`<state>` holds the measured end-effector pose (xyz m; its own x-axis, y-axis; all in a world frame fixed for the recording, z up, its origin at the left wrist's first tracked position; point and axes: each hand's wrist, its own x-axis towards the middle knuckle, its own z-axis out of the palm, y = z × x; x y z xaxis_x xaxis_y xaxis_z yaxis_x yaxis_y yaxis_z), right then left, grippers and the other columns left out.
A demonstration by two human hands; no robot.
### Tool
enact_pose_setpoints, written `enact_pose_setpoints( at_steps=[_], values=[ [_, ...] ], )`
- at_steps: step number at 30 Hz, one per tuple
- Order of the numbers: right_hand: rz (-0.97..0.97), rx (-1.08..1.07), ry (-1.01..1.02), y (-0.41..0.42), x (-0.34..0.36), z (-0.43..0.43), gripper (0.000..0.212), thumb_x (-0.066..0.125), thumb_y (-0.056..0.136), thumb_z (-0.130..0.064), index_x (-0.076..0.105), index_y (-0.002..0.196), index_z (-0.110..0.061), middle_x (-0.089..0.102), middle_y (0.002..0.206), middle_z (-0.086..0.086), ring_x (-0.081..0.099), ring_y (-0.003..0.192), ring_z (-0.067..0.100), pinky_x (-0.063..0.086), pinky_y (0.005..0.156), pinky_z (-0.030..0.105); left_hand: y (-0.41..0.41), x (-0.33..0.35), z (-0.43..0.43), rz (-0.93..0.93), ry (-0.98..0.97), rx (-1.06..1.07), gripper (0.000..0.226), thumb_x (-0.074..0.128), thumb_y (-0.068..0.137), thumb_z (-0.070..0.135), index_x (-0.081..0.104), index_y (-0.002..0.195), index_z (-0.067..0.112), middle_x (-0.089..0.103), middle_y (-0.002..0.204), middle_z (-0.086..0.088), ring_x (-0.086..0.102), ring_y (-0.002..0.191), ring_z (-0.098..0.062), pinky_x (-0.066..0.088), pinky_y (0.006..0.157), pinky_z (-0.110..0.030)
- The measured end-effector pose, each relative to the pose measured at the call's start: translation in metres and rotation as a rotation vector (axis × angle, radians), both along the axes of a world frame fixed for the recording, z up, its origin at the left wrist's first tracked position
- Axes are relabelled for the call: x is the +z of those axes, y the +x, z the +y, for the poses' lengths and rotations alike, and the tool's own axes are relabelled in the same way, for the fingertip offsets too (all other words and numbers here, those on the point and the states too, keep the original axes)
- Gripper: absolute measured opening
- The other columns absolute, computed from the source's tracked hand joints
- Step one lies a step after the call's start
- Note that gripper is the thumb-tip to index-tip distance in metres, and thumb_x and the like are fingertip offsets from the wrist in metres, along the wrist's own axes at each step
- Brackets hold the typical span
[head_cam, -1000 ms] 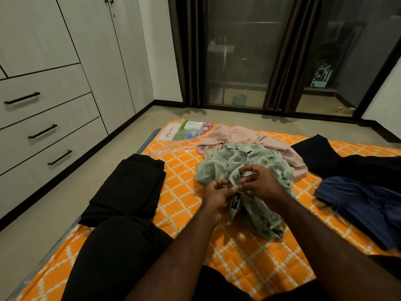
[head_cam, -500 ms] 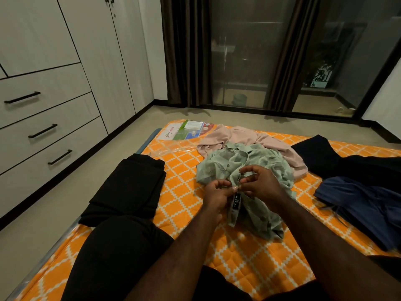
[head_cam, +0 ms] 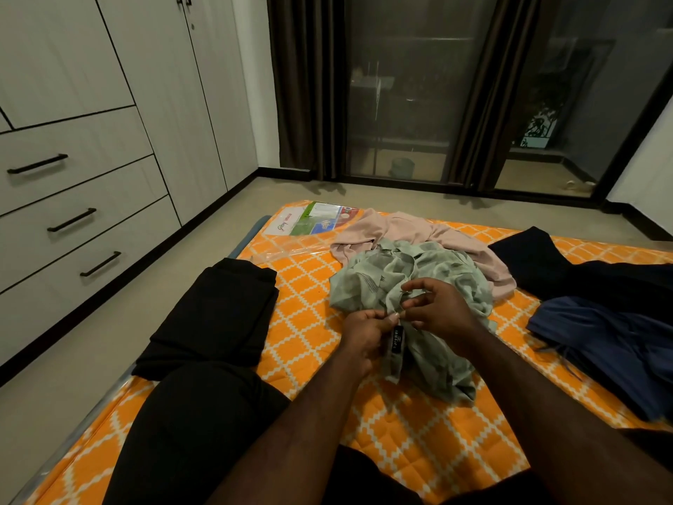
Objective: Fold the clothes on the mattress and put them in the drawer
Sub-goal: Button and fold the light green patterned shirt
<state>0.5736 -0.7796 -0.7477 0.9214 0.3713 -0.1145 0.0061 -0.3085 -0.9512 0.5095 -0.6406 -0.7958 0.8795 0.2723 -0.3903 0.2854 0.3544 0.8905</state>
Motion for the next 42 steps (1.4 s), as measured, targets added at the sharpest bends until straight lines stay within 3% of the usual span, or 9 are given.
enact_pose_setpoints(
  at_steps=[5, 10, 16, 18, 21, 27, 32, 38, 42],
  values=[
    [-0.119, -0.062, -0.089, -0.001, -0.004, 0.003, 0.043, 0.084, 0.074, 0.008, 0.072, 0.106, -0.017, 0.075, 0.081, 0.010, 0.075, 0.072, 0.028, 0.063, 0.065, 0.042, 0.002, -0.002, -0.006, -0.027, 0.075, 0.011, 0.013, 0.064, 0.098, 0.013, 0.072, 0.095, 0.003, 0.072, 0.081, -0.009, 0.067, 0.066, -0.016, 0.052, 0.053, -0.027],
    [-0.173, -0.091, -0.118, -0.003, -0.007, 0.007, 0.050, 0.088, 0.072, 0.001, 0.070, 0.109, -0.027, 0.075, 0.078, 0.005, 0.075, 0.072, 0.023, 0.064, 0.069, 0.048, 0.002, -0.002, -0.007, -0.045, 0.090, 0.044, 0.014, 0.062, 0.100, 0.013, 0.071, 0.095, 0.003, 0.074, 0.086, -0.012, 0.069, 0.073, -0.021, 0.057, 0.061, -0.031],
    [-0.254, -0.082, -0.157, -0.007, -0.005, 0.012, 0.066, 0.086, 0.076, -0.003, 0.059, 0.128, -0.033, 0.072, 0.085, 0.001, 0.073, 0.078, 0.018, 0.063, 0.070, 0.041, 0.002, 0.000, -0.007, -0.065, 0.066, 0.077, 0.012, 0.060, 0.100, 0.012, 0.070, 0.097, 0.005, 0.073, 0.084, -0.008, 0.069, 0.070, -0.017, 0.054, 0.056, -0.028],
    [-0.220, -0.070, -0.118, -0.007, -0.006, 0.013, 0.064, 0.079, 0.082, -0.001, 0.055, 0.131, -0.034, 0.073, 0.086, 0.003, 0.073, 0.078, 0.020, 0.063, 0.069, 0.041, 0.002, 0.000, -0.005, -0.091, 0.023, 0.071, 0.012, 0.059, 0.101, 0.010, 0.070, 0.102, 0.005, 0.074, 0.088, -0.009, 0.071, 0.075, -0.019, 0.056, 0.060, -0.030],
    [-0.056, -0.078, 0.109, -0.007, -0.005, 0.010, 0.049, 0.066, 0.091, 0.006, 0.056, 0.132, -0.018, 0.070, 0.087, 0.014, 0.072, 0.075, 0.025, 0.064, 0.074, 0.045, 0.002, 0.003, -0.003, -0.158, -0.101, 0.056, 0.012, 0.058, 0.100, 0.005, 0.068, 0.106, 0.005, 0.075, 0.093, -0.010, 0.071, 0.081, -0.021, 0.058, 0.069, -0.033],
    [0.165, -0.087, 0.329, -0.006, 0.003, 0.005, 0.047, 0.068, 0.084, 0.018, 0.059, 0.125, -0.004, 0.066, 0.099, 0.022, 0.069, 0.083, 0.024, 0.061, 0.068, 0.031, -0.002, 0.007, -0.002, -0.217, -0.253, -0.026, 0.017, 0.057, 0.099, 0.000, 0.066, 0.113, -0.003, 0.075, 0.088, -0.011, 0.073, 0.078, -0.021, 0.059, 0.068, -0.031],
    [0.184, -0.033, 0.341, -0.005, 0.003, 0.003, 0.055, 0.074, 0.079, 0.017, 0.061, 0.126, -0.010, 0.067, 0.106, 0.021, 0.070, 0.089, 0.024, 0.061, 0.072, 0.031, -0.003, 0.006, -0.001, -0.212, -0.298, 0.004, 0.025, 0.061, 0.096, 0.001, 0.063, 0.119, -0.008, 0.073, 0.097, -0.015, 0.073, 0.082, -0.024, 0.060, 0.069, -0.032],
    [0.134, -0.001, 0.339, -0.008, 0.004, 0.007, 0.059, 0.073, 0.080, 0.018, 0.058, 0.128, -0.014, 0.063, 0.093, 0.014, 0.068, 0.077, 0.019, 0.059, 0.065, 0.029, -0.005, 0.002, 0.002, -0.180, -0.264, 0.086, 0.010, 0.070, 0.089, 0.001, 0.062, 0.089, 0.007, 0.072, 0.078, -0.009, 0.070, 0.066, -0.020, 0.056, 0.055, -0.029],
    [0.018, -0.066, 0.278, -0.012, 0.002, 0.012, 0.059, 0.075, 0.080, 0.015, 0.058, 0.128, -0.016, 0.065, 0.099, 0.017, 0.069, 0.082, 0.022, 0.060, 0.064, 0.029, -0.002, 0.003, -0.001, -0.183, -0.249, 0.107, 0.010, 0.066, 0.094, 0.004, 0.067, 0.103, -0.001, 0.073, 0.087, -0.014, 0.072, 0.071, -0.022, 0.058, 0.059, -0.031]
  ],
)
